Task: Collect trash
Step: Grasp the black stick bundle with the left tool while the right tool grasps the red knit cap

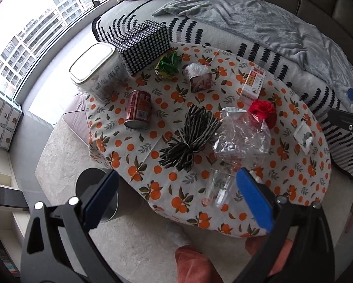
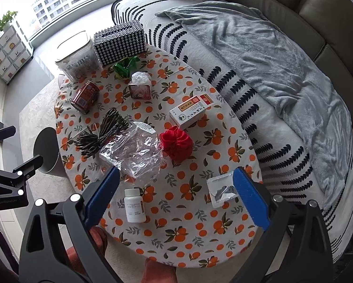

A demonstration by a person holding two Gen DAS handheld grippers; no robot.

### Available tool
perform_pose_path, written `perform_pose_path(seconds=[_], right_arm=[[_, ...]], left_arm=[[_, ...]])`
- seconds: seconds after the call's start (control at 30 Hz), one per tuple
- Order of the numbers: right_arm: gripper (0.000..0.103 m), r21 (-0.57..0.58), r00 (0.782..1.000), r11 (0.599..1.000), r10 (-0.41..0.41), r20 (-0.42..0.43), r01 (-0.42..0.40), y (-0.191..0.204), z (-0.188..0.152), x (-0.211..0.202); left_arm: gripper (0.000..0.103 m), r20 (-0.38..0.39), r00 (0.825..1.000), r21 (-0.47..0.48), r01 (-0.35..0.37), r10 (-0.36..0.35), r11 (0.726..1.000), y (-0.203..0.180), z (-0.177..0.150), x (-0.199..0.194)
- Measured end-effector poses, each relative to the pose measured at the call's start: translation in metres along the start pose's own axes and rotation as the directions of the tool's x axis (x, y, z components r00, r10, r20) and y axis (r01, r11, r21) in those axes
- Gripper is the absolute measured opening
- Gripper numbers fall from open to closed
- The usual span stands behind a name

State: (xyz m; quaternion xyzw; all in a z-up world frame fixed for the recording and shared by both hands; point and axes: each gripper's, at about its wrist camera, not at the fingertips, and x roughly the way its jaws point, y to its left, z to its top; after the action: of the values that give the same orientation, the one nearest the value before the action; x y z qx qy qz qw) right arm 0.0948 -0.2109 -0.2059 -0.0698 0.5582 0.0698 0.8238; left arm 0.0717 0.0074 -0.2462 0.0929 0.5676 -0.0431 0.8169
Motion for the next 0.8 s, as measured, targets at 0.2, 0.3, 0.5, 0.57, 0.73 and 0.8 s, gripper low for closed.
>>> perform_pose_path(seconds=[0.2,0.3,0.5,0.57,0.73,0.8], right_arm=[[0.091,-0.014,1.0,1.0,-0.019,-0.019,0.018,0.0,0.006,0.08],[0.088,-0.021,0.999,1.0,-0.023,-0.035,0.022,-0.001,0.007,0.119],[0.087,-0.027,0.998,0.999,-0.043,-0.051,0.042,-0.003,0.007,0.171],[0.086,-0.021,0.998,0.999,-0.041,-0.05,0.04,-0.004,0.007,0.184],[0.055,-0.022,0.997,1.0,-0.013,-0.074,0.012,0.0,0.009,0.204],[0.05,-0.033,0.998,0.999,-0.018,-0.066,0.016,0.003,0.01,0.204]], left_arm=[[0.099,-0.014,1.0,0.023,-0.002,0.002,1.0,-0.004,0.001,0.075],[0.099,-0.022,1.0,0.027,0.003,-0.003,1.0,-0.002,0.001,0.112],[0.099,-0.017,1.0,0.061,0.001,0.001,0.998,-0.007,-0.002,0.168],[0.099,-0.014,1.0,0.065,0.008,-0.007,0.998,-0.008,-0.004,0.182],[0.095,0.004,1.0,0.095,0.0,-0.001,0.996,-0.012,-0.005,0.204],[0.053,-0.012,1.0,0.116,0.029,-0.028,0.993,-0.013,-0.005,0.211]])
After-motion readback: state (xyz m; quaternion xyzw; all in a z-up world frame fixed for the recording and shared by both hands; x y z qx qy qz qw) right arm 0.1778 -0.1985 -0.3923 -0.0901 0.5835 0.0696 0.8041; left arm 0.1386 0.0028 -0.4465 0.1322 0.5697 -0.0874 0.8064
